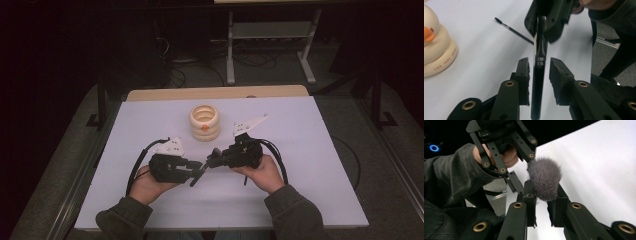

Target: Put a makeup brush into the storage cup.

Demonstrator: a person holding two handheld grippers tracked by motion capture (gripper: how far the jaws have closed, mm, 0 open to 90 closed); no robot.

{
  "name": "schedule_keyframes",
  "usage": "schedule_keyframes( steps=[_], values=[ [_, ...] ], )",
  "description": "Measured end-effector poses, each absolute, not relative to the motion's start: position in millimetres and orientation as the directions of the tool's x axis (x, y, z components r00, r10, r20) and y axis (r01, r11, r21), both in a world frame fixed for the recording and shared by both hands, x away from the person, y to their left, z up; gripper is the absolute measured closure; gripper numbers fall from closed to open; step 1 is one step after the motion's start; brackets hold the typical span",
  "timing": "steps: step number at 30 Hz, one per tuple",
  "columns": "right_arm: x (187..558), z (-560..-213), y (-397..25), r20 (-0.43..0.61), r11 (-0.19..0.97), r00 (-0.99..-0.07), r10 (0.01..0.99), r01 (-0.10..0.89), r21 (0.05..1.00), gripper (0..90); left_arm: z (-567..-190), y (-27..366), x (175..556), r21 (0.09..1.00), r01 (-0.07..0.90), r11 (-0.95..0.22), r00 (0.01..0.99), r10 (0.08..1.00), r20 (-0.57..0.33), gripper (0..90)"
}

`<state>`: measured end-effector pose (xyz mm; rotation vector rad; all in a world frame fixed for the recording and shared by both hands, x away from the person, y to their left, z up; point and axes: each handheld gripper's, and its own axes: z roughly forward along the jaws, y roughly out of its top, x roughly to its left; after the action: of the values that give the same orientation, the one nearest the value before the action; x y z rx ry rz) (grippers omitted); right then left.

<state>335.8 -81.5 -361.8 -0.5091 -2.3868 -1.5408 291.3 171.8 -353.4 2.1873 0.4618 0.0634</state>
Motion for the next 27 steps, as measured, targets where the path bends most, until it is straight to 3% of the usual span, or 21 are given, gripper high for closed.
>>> schedule_keyframes(
  steps=[27],
  values=[
    [356.6,-342.4,-108.6,0.345,0.422,-0.894,0.287,0.441,0.792,77.4,-376.6,210.2,279.4,0.782,0.376,-0.498,0.873,0.473,-0.118,51.6]
  ],
)
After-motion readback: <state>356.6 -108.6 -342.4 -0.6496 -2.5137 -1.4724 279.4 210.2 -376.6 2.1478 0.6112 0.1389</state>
